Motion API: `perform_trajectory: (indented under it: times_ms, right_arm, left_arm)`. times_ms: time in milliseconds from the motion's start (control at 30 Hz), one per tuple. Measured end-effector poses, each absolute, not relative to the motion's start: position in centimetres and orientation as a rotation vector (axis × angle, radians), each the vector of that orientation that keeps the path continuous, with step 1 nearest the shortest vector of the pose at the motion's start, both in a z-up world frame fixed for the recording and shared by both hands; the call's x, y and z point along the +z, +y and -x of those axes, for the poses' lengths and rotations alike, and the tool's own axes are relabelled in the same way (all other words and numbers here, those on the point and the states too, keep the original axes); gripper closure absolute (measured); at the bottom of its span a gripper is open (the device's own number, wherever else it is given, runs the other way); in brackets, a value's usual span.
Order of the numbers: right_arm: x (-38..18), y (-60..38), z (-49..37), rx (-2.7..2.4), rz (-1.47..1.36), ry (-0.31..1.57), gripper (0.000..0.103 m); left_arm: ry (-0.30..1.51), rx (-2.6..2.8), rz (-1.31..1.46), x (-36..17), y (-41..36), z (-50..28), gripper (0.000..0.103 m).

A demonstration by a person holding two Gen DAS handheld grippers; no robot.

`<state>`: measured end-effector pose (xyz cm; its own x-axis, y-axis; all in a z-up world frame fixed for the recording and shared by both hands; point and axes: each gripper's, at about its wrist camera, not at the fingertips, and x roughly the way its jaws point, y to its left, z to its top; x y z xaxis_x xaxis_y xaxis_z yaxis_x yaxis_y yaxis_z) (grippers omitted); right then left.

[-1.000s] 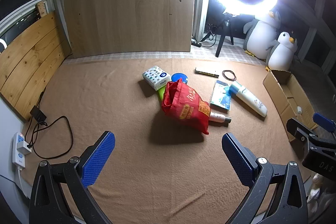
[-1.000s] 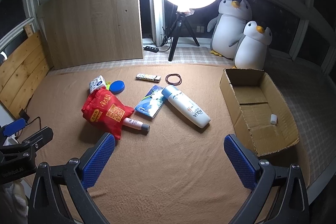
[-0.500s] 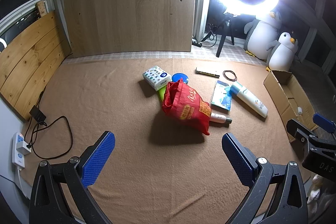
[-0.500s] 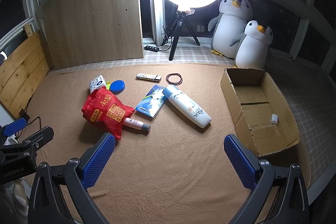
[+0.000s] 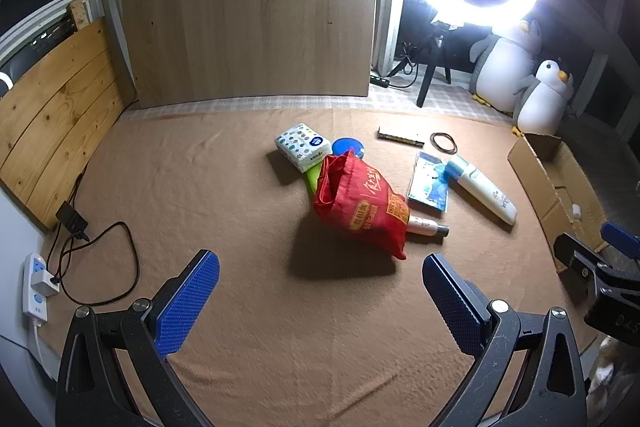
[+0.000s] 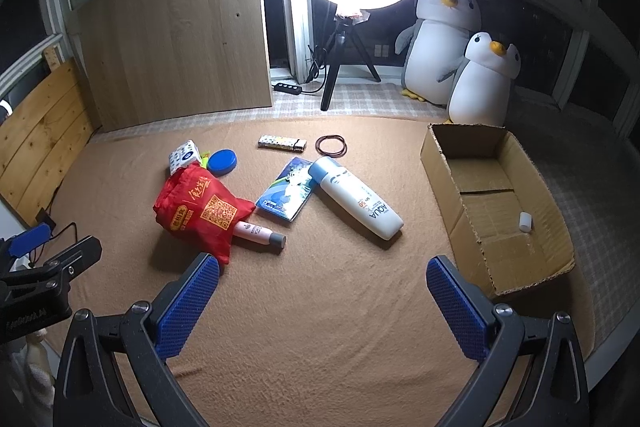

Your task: Organize objects

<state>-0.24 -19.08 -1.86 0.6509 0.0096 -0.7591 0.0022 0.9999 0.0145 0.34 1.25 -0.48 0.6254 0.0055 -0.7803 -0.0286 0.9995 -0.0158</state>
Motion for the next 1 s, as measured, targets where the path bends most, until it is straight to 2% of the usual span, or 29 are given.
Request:
perform_trajectory:
  times_ms: [467, 1000]
  right_arm:
    - [-2.6, -20.3, 0.2, -0.021, -0.031, 0.894, 0.0]
    - [-4.1, -22.8, 0.7, -0.079, -0.044, 0.949, 0.0]
  left_arm:
    - [0.889, 0.023, -0.007, -0.9, 0.9, -5.4, 0.0]
    - [0.979, 0.019, -0.032, -5.4, -1.6, -15.5, 0.003]
